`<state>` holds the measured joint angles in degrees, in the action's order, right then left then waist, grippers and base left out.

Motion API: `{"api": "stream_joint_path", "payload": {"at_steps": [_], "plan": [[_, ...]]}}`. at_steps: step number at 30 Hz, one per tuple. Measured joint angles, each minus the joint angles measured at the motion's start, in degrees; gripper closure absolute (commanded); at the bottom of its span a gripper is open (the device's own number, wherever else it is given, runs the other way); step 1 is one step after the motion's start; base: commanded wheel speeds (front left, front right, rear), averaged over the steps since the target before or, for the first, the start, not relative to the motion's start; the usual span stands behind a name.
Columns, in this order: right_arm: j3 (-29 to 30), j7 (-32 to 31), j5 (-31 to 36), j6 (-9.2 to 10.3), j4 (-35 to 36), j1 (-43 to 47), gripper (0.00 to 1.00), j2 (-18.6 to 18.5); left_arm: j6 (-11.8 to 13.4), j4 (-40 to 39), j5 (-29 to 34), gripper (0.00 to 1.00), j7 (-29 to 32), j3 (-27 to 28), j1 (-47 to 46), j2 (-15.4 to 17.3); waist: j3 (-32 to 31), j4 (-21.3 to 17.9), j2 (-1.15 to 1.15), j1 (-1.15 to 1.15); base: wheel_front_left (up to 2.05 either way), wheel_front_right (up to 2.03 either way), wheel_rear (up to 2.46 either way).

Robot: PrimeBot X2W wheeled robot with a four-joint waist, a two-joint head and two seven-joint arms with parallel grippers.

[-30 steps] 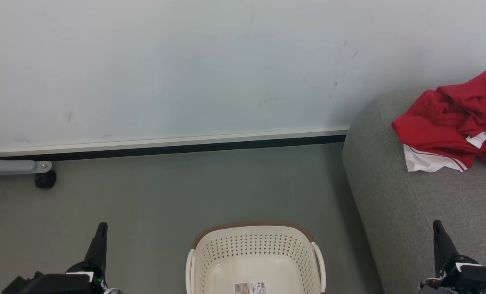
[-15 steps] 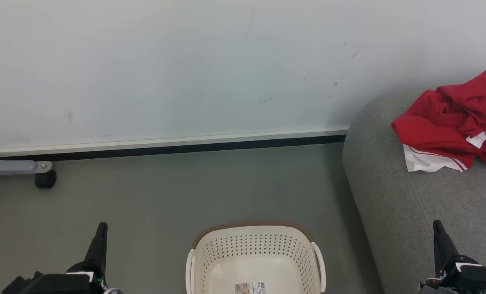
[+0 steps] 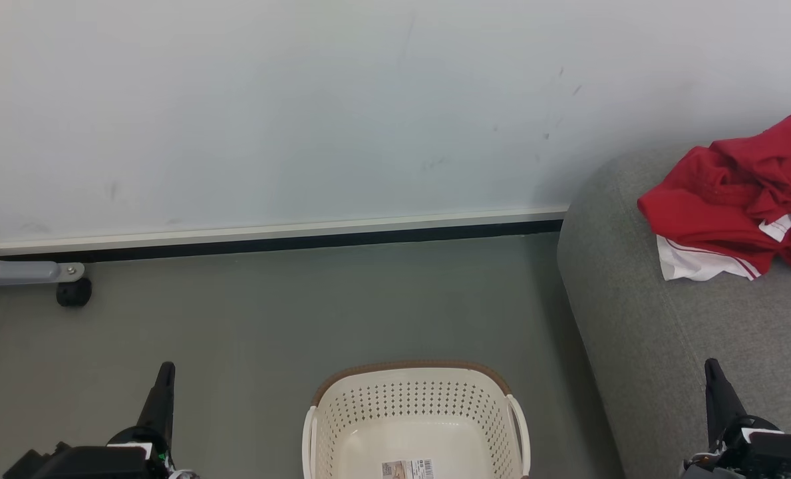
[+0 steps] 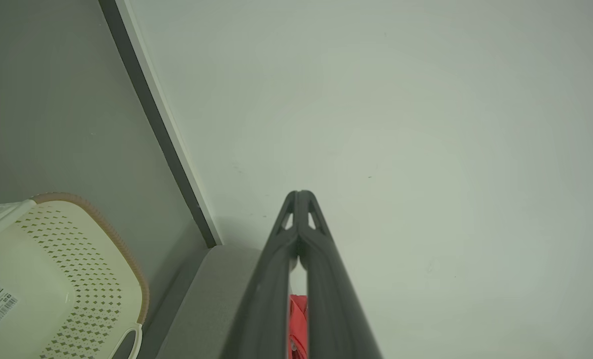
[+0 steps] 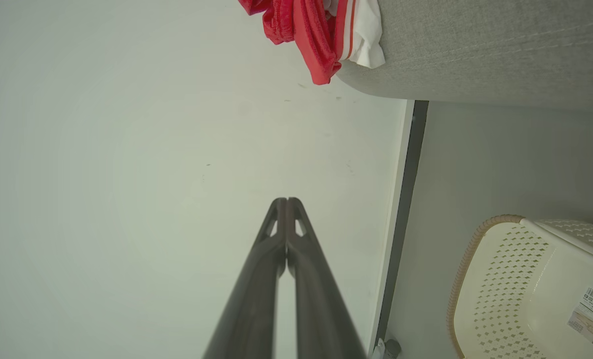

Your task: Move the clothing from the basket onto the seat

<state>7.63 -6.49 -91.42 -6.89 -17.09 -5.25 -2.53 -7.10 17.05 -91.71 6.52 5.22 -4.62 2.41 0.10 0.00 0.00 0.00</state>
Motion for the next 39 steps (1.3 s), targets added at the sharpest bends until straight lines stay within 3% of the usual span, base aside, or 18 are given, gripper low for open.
{"api": "stream_joint_path", "payload": {"at_steps": [39], "plan": [[0.0, 0.0, 0.0, -0.01, 0.0, 0.0, 1.0, 0.0, 0.0, 0.0, 0.0, 1.0, 0.0, 0.0, 0.0, 0.0, 0.0, 0.0, 0.0, 0.0, 0.0, 0.0, 0.0]]}}
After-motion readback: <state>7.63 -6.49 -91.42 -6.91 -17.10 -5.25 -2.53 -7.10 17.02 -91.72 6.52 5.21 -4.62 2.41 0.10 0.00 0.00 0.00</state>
